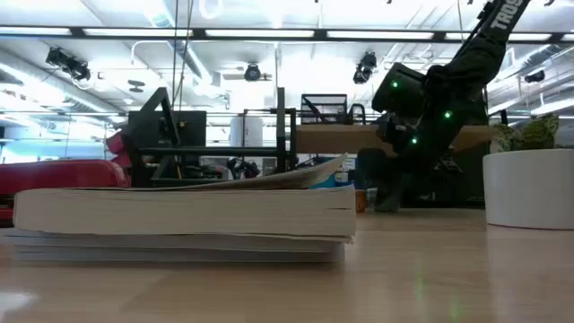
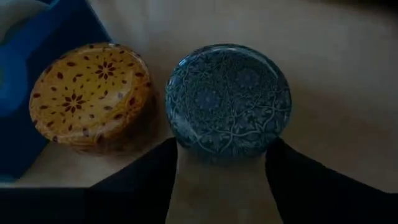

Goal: Stock shelves
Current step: Remove the blue scented candle from under the shelf, then remove the blue tape dispenser from under the shelf

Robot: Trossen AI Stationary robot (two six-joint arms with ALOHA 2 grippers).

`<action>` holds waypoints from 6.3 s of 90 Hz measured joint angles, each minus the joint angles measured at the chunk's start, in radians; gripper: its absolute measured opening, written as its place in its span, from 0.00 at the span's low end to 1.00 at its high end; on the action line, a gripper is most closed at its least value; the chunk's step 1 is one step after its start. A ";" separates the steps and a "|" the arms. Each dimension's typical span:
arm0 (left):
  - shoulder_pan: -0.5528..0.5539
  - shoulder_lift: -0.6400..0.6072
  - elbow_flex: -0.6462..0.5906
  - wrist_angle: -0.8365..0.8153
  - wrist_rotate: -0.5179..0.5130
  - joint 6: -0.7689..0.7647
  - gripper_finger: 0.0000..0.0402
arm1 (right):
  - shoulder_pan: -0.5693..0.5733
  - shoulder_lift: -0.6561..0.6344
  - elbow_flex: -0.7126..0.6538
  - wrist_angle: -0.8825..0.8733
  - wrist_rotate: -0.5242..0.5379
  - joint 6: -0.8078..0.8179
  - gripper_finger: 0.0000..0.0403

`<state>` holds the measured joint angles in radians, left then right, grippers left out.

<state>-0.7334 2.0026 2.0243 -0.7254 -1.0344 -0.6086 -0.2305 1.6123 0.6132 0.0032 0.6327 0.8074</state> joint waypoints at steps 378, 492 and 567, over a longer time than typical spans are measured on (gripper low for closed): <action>0.000 0.000 0.000 0.003 0.019 0.032 0.00 | 0.118 0.328 -0.037 0.789 -0.378 -0.603 0.82; -0.002 0.000 0.000 0.025 0.019 0.057 0.00 | 1.281 0.009 0.129 -0.203 0.063 0.349 0.64; 0.029 0.000 0.000 0.025 0.018 0.053 0.00 | 1.282 -0.084 0.374 -0.470 0.209 0.202 0.93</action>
<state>-0.7047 2.0026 2.0240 -0.7006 -1.0161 -0.5558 1.0519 1.5280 0.9868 -0.4668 0.8420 1.0094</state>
